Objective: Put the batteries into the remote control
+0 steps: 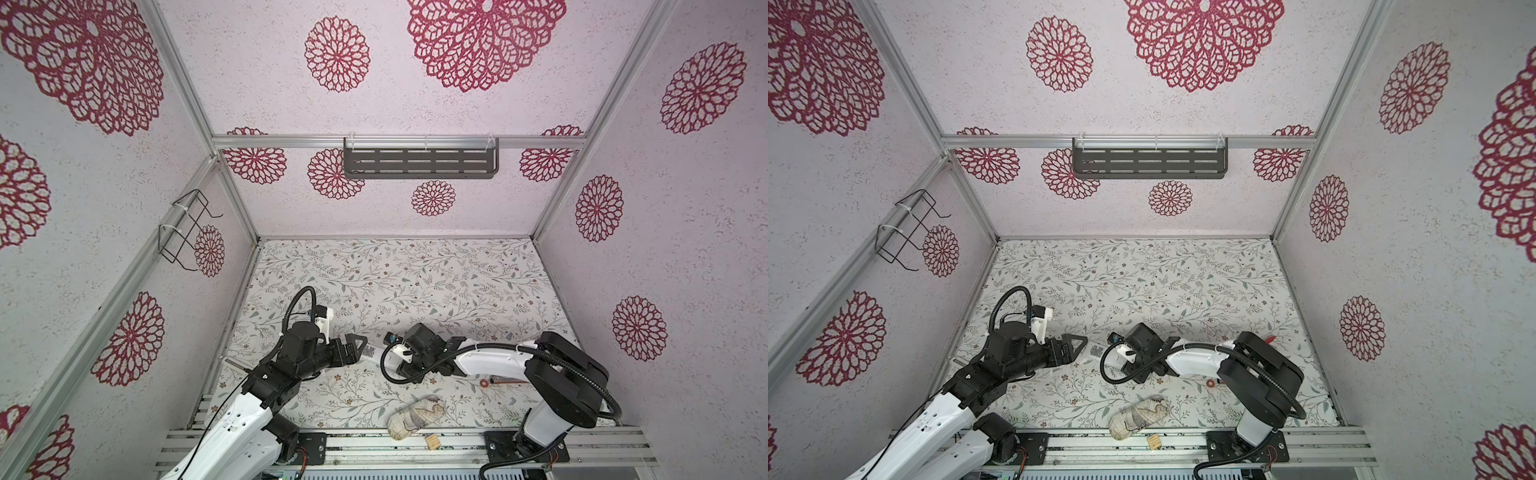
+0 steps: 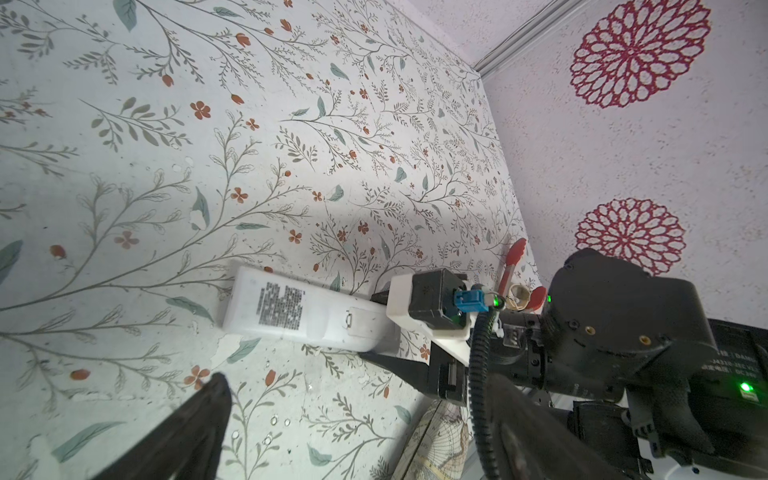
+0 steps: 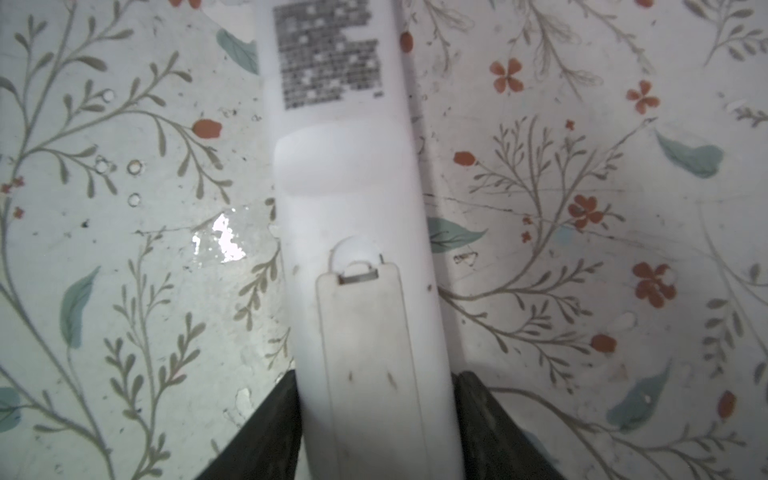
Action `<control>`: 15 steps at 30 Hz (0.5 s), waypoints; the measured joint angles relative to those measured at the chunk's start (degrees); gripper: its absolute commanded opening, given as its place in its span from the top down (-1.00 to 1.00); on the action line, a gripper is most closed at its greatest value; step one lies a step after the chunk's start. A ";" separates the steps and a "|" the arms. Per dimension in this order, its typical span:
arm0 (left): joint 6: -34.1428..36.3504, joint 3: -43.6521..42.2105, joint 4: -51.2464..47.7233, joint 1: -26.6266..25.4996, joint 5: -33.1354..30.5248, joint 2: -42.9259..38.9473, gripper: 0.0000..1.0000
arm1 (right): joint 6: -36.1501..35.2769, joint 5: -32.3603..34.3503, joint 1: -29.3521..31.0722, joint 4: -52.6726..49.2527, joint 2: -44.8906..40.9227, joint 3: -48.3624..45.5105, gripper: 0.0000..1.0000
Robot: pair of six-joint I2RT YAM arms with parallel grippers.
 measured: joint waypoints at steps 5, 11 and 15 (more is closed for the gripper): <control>0.26 -0.63 1.36 0.13 -1.03 0.74 -0.95 | 1.62 -0.35 0.31 0.09 0.35 0.48 0.27; 0.26 -2.58 5.03 0.37 -1.88 2.01 -0.95 | 6.60 -4.81 -1.27 0.59 -0.02 0.48 0.34; 0.85 -2.99 7.37 0.37 -1.57 2.08 -0.95 | 10.64 -8.98 -3.30 -0.02 -3.76 0.52 0.35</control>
